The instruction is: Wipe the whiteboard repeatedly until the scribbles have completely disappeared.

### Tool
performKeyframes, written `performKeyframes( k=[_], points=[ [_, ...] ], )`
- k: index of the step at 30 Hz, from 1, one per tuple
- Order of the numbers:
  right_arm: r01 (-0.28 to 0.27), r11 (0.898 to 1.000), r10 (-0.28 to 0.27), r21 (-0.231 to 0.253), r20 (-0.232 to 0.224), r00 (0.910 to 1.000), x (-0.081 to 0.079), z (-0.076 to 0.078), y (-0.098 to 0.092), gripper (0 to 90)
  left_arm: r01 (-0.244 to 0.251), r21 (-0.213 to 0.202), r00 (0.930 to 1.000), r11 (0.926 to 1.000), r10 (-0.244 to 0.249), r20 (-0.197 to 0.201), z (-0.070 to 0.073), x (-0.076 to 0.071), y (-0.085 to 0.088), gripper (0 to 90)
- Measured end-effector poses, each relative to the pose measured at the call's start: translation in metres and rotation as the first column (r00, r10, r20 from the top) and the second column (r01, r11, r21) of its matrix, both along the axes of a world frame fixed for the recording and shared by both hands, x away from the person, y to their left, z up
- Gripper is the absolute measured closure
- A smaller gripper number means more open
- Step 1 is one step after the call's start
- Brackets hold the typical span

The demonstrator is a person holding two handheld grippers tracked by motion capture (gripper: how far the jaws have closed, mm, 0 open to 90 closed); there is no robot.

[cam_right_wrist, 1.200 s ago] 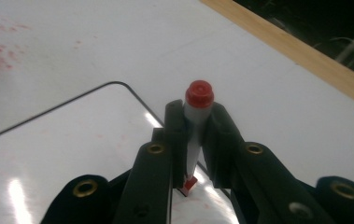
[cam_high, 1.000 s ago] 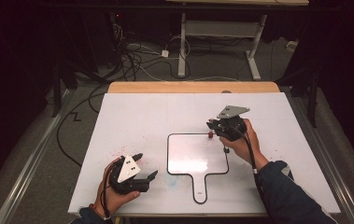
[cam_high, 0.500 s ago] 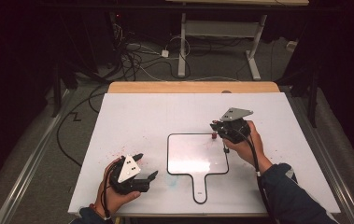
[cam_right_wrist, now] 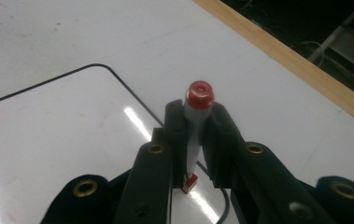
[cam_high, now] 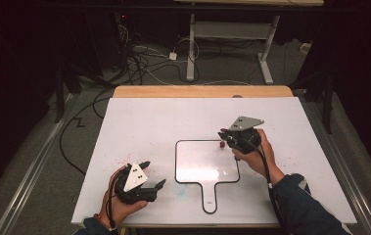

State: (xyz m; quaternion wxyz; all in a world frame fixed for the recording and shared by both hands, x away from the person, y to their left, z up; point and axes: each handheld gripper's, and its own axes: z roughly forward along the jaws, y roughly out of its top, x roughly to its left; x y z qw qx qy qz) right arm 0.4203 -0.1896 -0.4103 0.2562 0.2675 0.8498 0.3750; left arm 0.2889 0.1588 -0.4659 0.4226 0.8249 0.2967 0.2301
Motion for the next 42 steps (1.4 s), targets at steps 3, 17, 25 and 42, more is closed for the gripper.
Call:
performKeyframes(
  k=[3, 17, 25, 42],
  points=[
    [0.003, 1.000, -0.003, 0.000, 0.020, 0.9998, 0.001, -0.002, -0.002, 80.9, 0.001, -0.001, 1.0000, 1.0000, -0.001, 0.000, 0.000, 0.000, 0.000, 21.8],
    [-0.119, 0.990, 0.125, 0.080, -0.077, 0.9892, -0.008, 0.000, 0.007, 81.0, 0.008, 0.002, 1.0000, 1.0000, -0.008, -0.004, 0.000, 0.000, -0.001, 21.8],
    [-0.009, 1.000, 0.008, -0.006, -0.020, 0.9998, -0.001, 0.002, -0.008, 80.9, 0.009, 0.003, 0.9999, 1.0000, -0.009, -0.005, 0.000, 0.000, -0.001, 21.8],
    [-0.052, 0.999, 0.052, -0.008, -0.038, 0.9979, -0.012, 0.003, -0.006, 80.9, 0.008, 0.005, 0.9999, 1.0000, -0.008, -0.008, -0.001, 0.001, 0.001, 21.8]
  ],
)
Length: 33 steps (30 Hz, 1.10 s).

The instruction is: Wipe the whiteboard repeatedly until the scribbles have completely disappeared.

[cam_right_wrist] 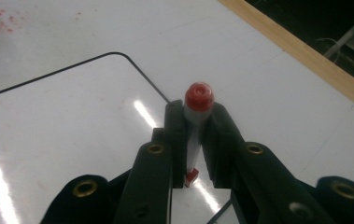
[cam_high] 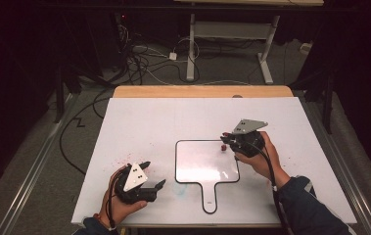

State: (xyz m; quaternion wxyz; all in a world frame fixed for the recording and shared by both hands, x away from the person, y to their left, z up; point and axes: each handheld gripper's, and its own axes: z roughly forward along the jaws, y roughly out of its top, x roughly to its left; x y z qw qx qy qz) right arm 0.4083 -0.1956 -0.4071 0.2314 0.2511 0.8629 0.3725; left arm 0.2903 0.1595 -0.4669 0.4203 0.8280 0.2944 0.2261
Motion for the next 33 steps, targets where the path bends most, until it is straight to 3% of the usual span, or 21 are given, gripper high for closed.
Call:
performKeyframes(
  k=[3, 7, 11, 14, 18, 22, 26, 30, 33],
  points=[
    [-0.056, 0.997, 0.059, 0.053, -0.051, 0.9969, -0.008, 0.000, 0.004, 80.9, 0.003, 0.001, 1.0000, 1.0000, -0.003, -0.001, 0.000, 0.001, 0.000, 21.8],
    [-0.113, 0.993, 0.115, 0.045, -0.035, 0.9928, -0.021, -0.002, 0.008, 80.9, 0.008, 0.007, 1.0000, 0.9999, -0.008, -0.002, -0.001, 0.000, -0.001, 21.8],
    [-0.037, 0.999, 0.037, -0.006, 0.033, 0.9988, -0.014, -0.003, 0.004, 80.9, 0.008, 0.004, 1.0000, 1.0000, -0.008, -0.001, -0.001, 0.000, -0.001, 21.8],
    [0.013, 1.000, -0.013, 0.003, 0.035, 0.9993, -0.007, -0.004, -0.002, 80.9, 0.009, 0.002, 1.0000, 1.0000, -0.009, -0.003, -0.001, 0.000, -0.001, 21.8],
    [-0.004, 1.000, 0.004, -0.002, 0.018, 0.9998, -0.009, -0.002, -0.002, 80.9, 0.011, 0.001, 0.9999, 0.9999, -0.011, -0.005, -0.001, 0.000, 0.000, 21.8],
    [-0.048, 0.997, 0.051, 0.057, -0.051, 0.9974, -0.013, -0.001, -0.003, 80.9, 0.010, 0.001, 0.9999, 1.0000, -0.010, -0.008, -0.002, 0.000, 0.000, 21.8],
    [-0.077, 0.991, 0.085, 0.112, -0.073, 0.9937, -0.014, -0.004, 0.001, 80.8, 0.010, 0.005, 0.9999, 0.9999, -0.010, -0.005, -0.001, -0.001, 0.000, 21.8],
    [-0.086, 0.993, 0.090, 0.080, -0.044, 0.9950, -0.018, -0.004, 0.010, 80.9, 0.007, 0.001, 1.0000, 1.0000, -0.007, -0.005, -0.002, -0.002, 0.001, 21.8],
    [-0.059, 0.996, 0.061, 0.065, -0.039, 0.9973, -0.017, -0.004, 0.008, 80.9, 0.007, 0.001, 1.0000, 1.0000, -0.007, -0.007, -0.002, -0.002, 0.001, 21.8]
  ],
)
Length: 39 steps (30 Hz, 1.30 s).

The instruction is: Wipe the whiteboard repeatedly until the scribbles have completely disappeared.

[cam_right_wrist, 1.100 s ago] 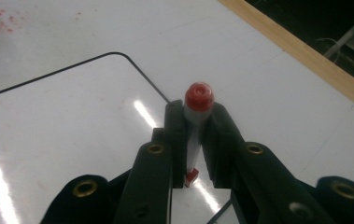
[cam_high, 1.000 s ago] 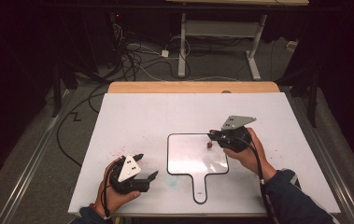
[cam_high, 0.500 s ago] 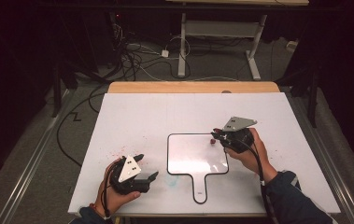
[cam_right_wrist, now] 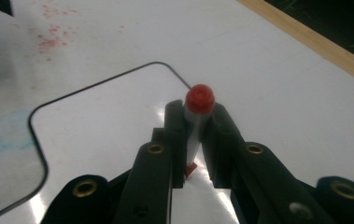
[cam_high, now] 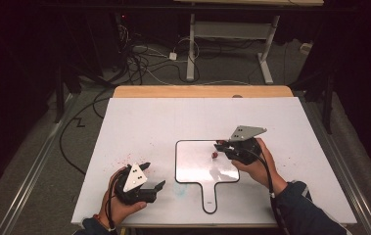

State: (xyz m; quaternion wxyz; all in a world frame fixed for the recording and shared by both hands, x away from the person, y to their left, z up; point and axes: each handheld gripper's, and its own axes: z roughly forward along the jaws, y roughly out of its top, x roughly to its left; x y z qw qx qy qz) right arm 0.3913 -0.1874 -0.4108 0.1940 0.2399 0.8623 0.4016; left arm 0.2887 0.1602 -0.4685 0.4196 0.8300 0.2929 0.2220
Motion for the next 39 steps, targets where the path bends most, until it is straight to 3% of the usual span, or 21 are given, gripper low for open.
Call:
performKeyframes(
  k=[4, 8, 11, 14, 17, 20, 22, 25, 28, 35, 37, 39],
  points=[
    [0.070, 0.997, -0.069, -0.041, 0.023, 0.9973, 0.006, 0.002, -0.012, 80.9, 0.000, -0.002, 1.0000, 1.0000, 0.000, 0.001, 0.000, 0.000, 0.001, 21.8],
    [0.107, 0.994, -0.107, -0.032, 0.009, 0.9943, 0.011, 0.003, -0.022, 80.9, -0.001, -0.004, 1.0000, 1.0000, 0.001, 0.001, 0.000, 0.000, 0.001, 21.8],
    [0.100, 0.994, -0.099, -0.033, 0.011, 0.9950, 0.010, 0.003, -0.021, 80.9, 0.002, 0.001, 1.0000, 1.0000, -0.002, 0.001, 0.000, 0.000, 0.000, 21.8],
    [0.045, 0.999, -0.045, 0.006, -0.027, 0.9986, 0.007, 0.002, -0.016, 80.9, 0.002, 0.000, 1.0000, 1.0000, -0.002, 0.000, 0.000, 0.000, 0.001, 21.8],
    [0.007, 1.000, -0.006, 0.012, -0.040, 0.9992, 0.001, 0.002, -0.009, 80.9, 0.002, -0.002, 1.0000, 1.0000, -0.002, -0.001, 0.000, 0.000, 0.001, 21.8],
    [-0.006, 1.000, 0.006, 0.012, -0.020, 0.9998, 0.002, 0.000, -0.003, 80.9, 0.002, -0.003, 1.0000, 1.0000, -0.002, -0.001, 0.000, -0.001, 0.001, 21.8],
    [0.017, 1.000, -0.017, 0.021, -0.023, 0.9996, 0.006, 0.000, -0.001, 80.9, 0.001, -0.001, 1.0000, 1.0000, -0.001, -0.002, 0.000, -0.001, 0.001, 21.8],
    [0.054, 0.998, -0.054, -0.022, 0.019, 0.9984, 0.013, 0.000, 0.004, 80.9, 0.000, -0.002, 1.0000, 1.0000, 0.000, -0.003, 0.000, -0.001, 0.001, 21.8],
    [0.077, 0.997, -0.077, -0.026, -0.002, 0.9970, 0.018, 0.002, 0.003, 80.9, 0.001, 0.000, 1.0000, 1.0000, -0.001, -0.003, 0.000, -0.001, 0.001, 21.8],
    [0.099, 0.989, -0.104, -0.110, -0.042, 0.9937, 0.012, 0.013, -0.016, 81.0, 0.003, 0.000, 1.0000, 1.0000, -0.003, -0.008, -0.001, -0.001, 0.002, 21.8],
    [0.120, 0.984, -0.125, -0.130, -0.033, 0.9916, 0.013, 0.014, -0.020, 81.0, 0.005, 0.002, 1.0000, 1.0000, -0.005, -0.007, 0.000, -0.001, 0.001, 21.8],
    [0.119, 0.986, -0.124, -0.117, -0.033, 0.9917, 0.016, 0.013, -0.020, 81.0, 0.006, 0.002, 1.0000, 1.0000, -0.006, -0.006, 0.000, -0.001, 0.001, 21.8]
  ],
)
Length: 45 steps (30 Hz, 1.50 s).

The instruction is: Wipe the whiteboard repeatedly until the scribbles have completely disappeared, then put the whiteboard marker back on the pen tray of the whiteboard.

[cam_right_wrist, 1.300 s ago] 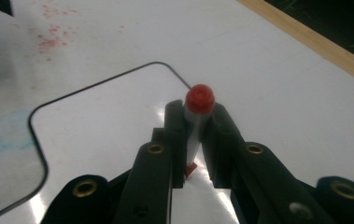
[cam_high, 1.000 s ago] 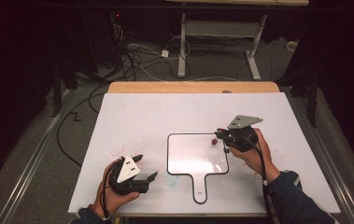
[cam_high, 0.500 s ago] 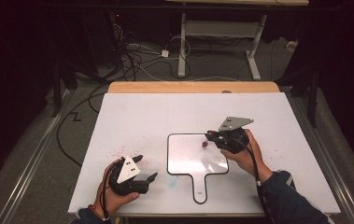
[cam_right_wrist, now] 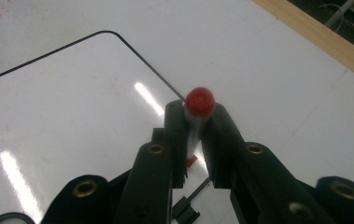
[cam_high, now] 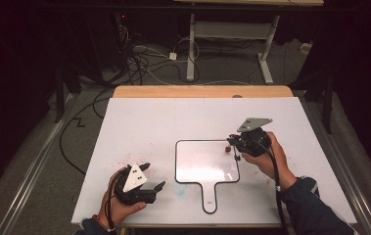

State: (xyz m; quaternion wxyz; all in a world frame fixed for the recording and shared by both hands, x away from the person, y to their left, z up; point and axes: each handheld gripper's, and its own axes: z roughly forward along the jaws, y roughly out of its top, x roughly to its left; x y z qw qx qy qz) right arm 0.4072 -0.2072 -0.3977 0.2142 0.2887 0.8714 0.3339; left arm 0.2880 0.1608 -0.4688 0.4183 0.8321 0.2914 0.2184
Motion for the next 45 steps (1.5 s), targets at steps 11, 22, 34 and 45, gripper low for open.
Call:
performKeyframes(
  k=[11, 22, 34, 45],
  points=[
    [-0.070, 0.992, 0.077, 0.106, -0.065, 0.9949, 0.001, -0.004, 0.011, 80.9, 0.003, -0.003, 1.0000, 1.0000, -0.003, -0.007, -0.001, 0.001, 0.001, 21.8],
    [-0.045, 0.982, 0.053, 0.184, -0.036, 0.9979, -0.027, 0.018, -0.034, 80.5, 0.003, 0.008, 1.0000, 1.0000, -0.003, -0.001, 0.000, -0.001, -0.001, 21.8],
    [-0.204, 0.958, 0.249, 0.204, -0.227, 0.9416, -0.058, 0.043, -0.078, 80.3, 0.016, 0.023, 0.9998, 0.9996, -0.016, -0.011, -0.001, 0.000, -0.005, 21.8],
    [-0.086, 0.986, 0.131, 0.141, -0.352, 0.9270, -0.021, -0.003, -0.061, 77.2, 0.028, 0.036, 0.9995, 0.9990, -0.027, -0.017, -0.002, 0.004, -0.008, 21.8]
  ],
)
